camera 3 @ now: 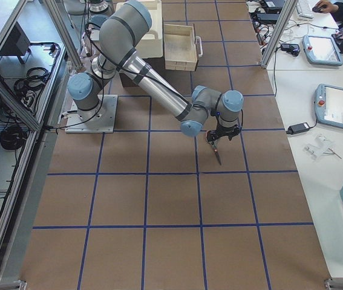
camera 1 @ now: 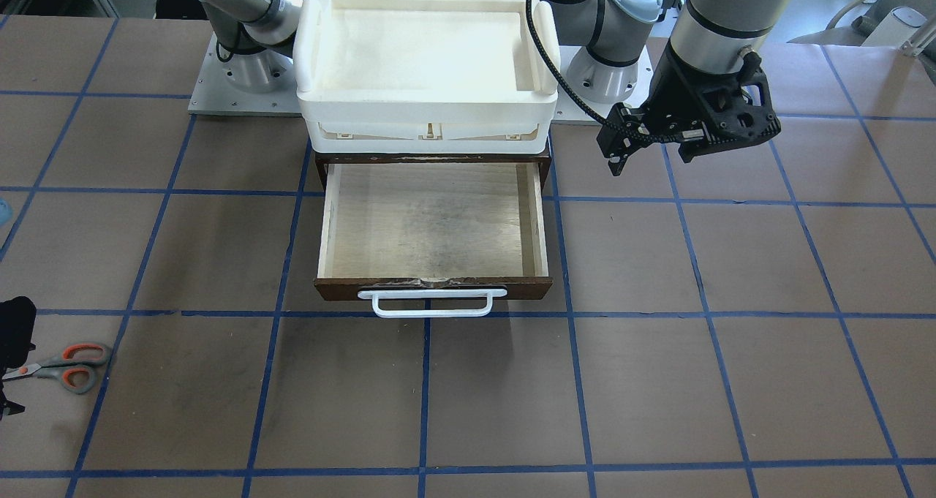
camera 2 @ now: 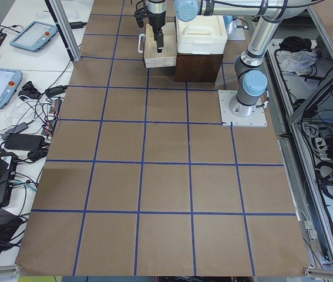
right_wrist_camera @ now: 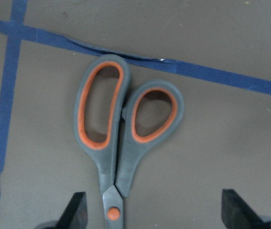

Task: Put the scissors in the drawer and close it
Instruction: 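Move the right gripper over the grey-and-orange scissors and lower it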

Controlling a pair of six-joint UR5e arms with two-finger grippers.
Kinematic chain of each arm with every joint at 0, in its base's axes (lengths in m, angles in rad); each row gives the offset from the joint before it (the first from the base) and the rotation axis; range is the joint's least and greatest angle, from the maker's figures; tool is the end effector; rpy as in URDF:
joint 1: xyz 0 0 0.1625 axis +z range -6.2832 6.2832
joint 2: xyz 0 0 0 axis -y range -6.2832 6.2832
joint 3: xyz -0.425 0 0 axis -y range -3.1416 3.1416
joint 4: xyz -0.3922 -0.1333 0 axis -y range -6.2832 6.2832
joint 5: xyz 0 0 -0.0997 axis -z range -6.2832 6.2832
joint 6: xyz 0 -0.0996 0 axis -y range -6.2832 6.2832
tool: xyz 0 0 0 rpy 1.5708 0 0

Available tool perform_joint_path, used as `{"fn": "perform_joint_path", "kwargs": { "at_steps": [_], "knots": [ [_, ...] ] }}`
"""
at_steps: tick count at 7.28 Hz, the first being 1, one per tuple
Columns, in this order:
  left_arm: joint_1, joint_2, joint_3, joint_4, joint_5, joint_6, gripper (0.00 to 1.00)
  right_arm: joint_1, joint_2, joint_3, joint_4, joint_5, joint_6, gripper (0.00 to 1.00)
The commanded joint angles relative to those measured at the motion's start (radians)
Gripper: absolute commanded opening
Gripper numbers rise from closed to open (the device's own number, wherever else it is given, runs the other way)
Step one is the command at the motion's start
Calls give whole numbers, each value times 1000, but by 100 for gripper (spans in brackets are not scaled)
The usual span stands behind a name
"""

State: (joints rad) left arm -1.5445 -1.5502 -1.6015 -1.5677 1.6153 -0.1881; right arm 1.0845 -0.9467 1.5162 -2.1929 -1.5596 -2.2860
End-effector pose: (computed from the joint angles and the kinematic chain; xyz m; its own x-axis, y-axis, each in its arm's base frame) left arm -0.1161 -0.4856 0.4832 -0.9761 -0.2124 -0.0450 -0.2126 0.9771 -0.0014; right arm -0.2006 -0.6670 0.2017 0.2275 -0.9726 0.0470 -0.9737 -0.2265 0.0260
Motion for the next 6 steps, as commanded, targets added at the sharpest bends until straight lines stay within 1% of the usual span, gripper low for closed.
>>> {"fn": "perform_joint_path", "kwargs": {
  "at_steps": [1, 3, 5, 6],
  "knots": [
    [1, 1, 0, 0, 0, -1, 100, 0, 12, 4, -30, 7, -1, 100],
    [1, 1, 0, 0, 0, 1, 100, 0, 17, 9, -21, 6, 5, 100],
    [1, 1, 0, 0, 0, -1, 100, -2, 19, 39, -28, 10, 2, 99],
    [1, 1, 0, 0, 0, -1, 100, -2, 19, 39, -28, 10, -3, 98]
  ]
}}
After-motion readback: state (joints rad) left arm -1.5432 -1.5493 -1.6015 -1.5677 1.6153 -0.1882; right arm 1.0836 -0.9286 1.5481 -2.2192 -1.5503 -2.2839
